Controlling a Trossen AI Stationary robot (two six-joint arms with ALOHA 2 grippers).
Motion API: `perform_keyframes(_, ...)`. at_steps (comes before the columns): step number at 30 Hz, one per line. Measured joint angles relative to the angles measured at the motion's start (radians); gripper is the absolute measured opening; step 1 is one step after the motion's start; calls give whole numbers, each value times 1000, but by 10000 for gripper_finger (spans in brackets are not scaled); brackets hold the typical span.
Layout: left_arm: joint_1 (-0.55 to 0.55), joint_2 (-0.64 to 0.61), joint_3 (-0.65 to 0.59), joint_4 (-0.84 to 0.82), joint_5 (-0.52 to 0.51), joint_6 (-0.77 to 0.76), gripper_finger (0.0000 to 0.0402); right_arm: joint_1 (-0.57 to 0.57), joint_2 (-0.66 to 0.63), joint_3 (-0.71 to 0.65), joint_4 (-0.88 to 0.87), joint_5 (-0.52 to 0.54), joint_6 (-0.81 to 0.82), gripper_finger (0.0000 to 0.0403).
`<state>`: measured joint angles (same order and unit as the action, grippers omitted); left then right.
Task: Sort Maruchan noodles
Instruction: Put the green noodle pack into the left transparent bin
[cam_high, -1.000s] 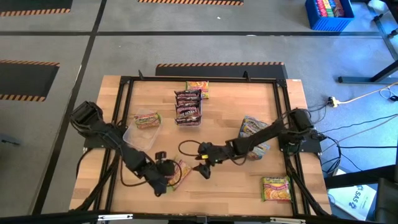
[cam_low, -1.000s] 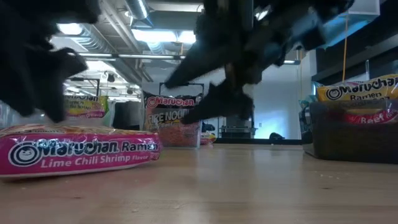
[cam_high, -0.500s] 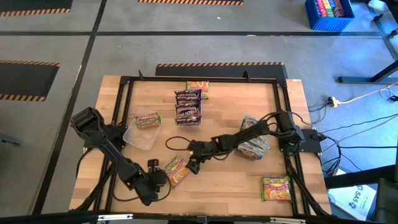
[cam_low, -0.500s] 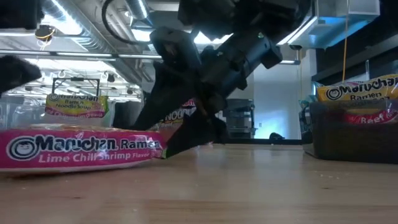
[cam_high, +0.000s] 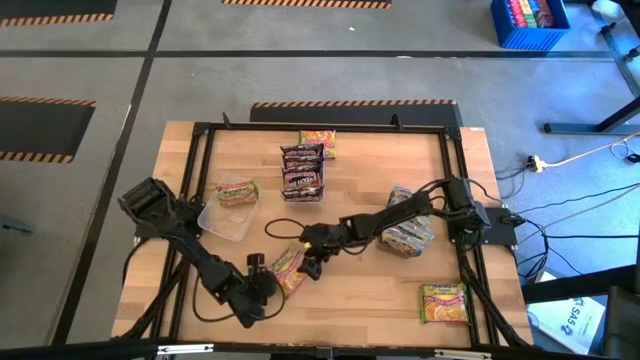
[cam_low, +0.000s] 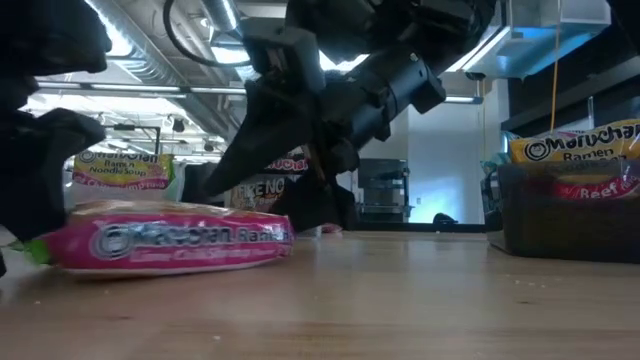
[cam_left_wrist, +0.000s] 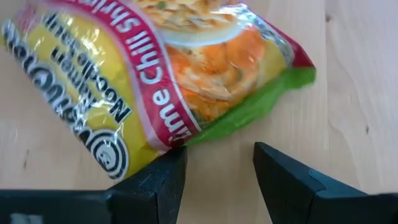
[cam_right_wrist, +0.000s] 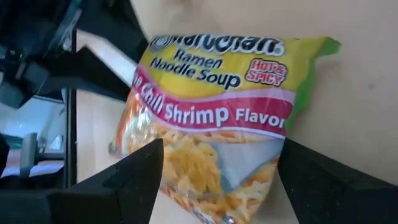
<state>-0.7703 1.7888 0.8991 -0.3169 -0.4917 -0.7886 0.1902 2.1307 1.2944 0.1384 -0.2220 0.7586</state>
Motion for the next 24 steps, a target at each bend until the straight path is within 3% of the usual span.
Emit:
perform_keyframes(9,17,1,-1,30,-8,36,182,21,0,-3,15,-3,-72,282)
perform_keyframes(20,16,2,-1,34,-24,52,182,47,-3,3,-49,136,-55,282)
perform_keyframes(24,19,2,-1,35,-20,51,182,26,-29,3,-112,-27,-80,282)
